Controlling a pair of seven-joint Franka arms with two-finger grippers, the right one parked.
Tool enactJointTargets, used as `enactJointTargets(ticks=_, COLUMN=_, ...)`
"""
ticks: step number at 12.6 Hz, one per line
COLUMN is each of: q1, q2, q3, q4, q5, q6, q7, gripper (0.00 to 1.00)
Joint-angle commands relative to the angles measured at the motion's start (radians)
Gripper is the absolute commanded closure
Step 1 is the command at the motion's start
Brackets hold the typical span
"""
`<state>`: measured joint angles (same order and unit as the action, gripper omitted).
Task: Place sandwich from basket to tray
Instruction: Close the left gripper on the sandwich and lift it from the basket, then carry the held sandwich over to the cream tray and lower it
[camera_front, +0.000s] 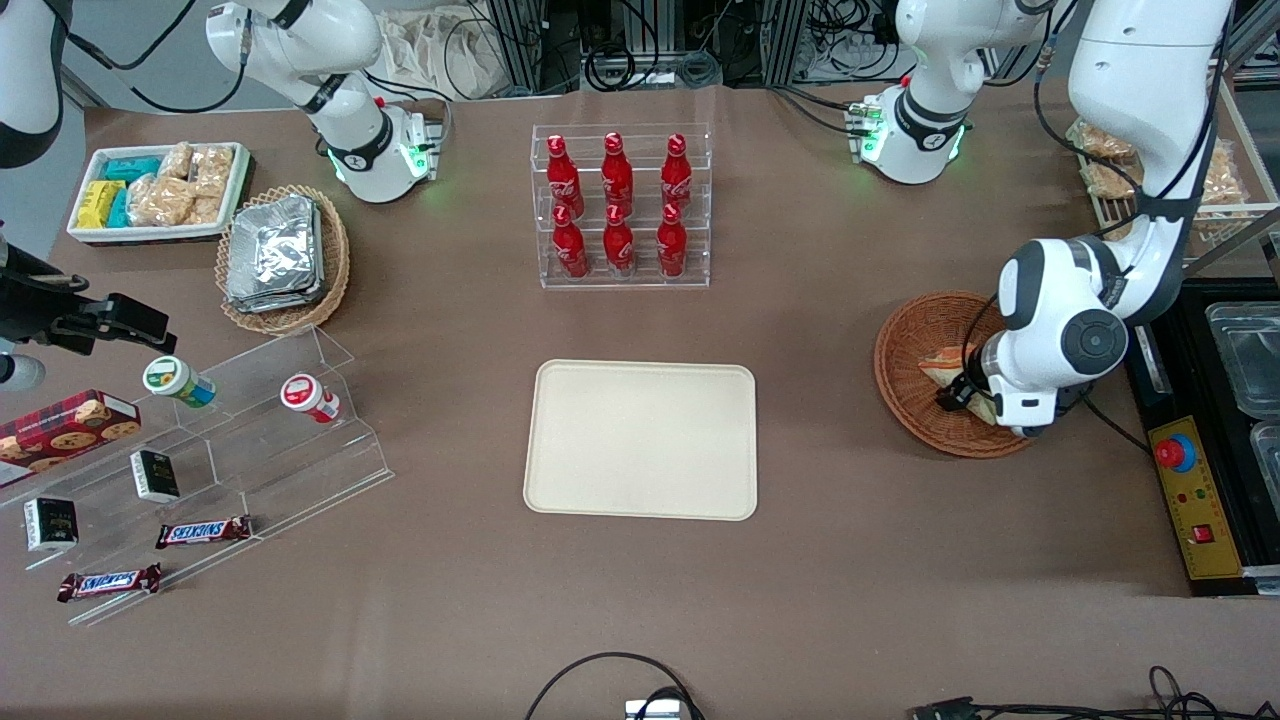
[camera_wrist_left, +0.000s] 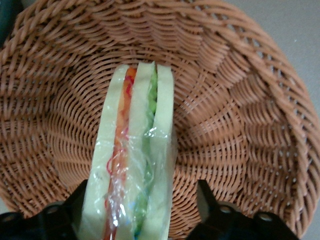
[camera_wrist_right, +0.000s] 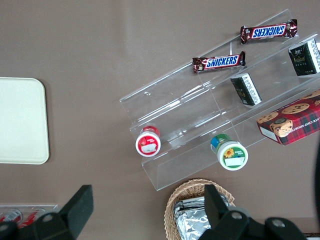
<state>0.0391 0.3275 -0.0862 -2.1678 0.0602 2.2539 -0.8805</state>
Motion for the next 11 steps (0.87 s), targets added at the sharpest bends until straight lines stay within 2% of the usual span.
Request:
enactJointTargets(ticks=1, q1=-0.001, q2=0.008, q3=0.000, q4=0.037, q5=0.024, q6=-0.004, q7=-0.035, gripper=1.00)
enactJointTargets(ticks=4, q1=0.016, q2=-0.013, q3=0.002, q4=0.068, q5=0.023, q6=-0.051, q7=-0.009, gripper=1.00)
enactJointTargets(ticks=7, q1=0.010, q2=-0.015, q3=-0.004, q4=0.227, q5=0.010, q6=-0.239, q7=0.062, gripper=1.00)
enactJointTargets(ticks=10, q1=-0.021, q2=-0.002, q3=-0.015, q4=0.415, q5=-0.091, q6=-0.397, q7=0.201, gripper=1.00)
enactJointTargets(ticks=11, q1=-0.025, q2=0.011, q3=-0.032, q4=0.483, q5=-0.095, q6=-0.408, q7=0.227, gripper=1.00)
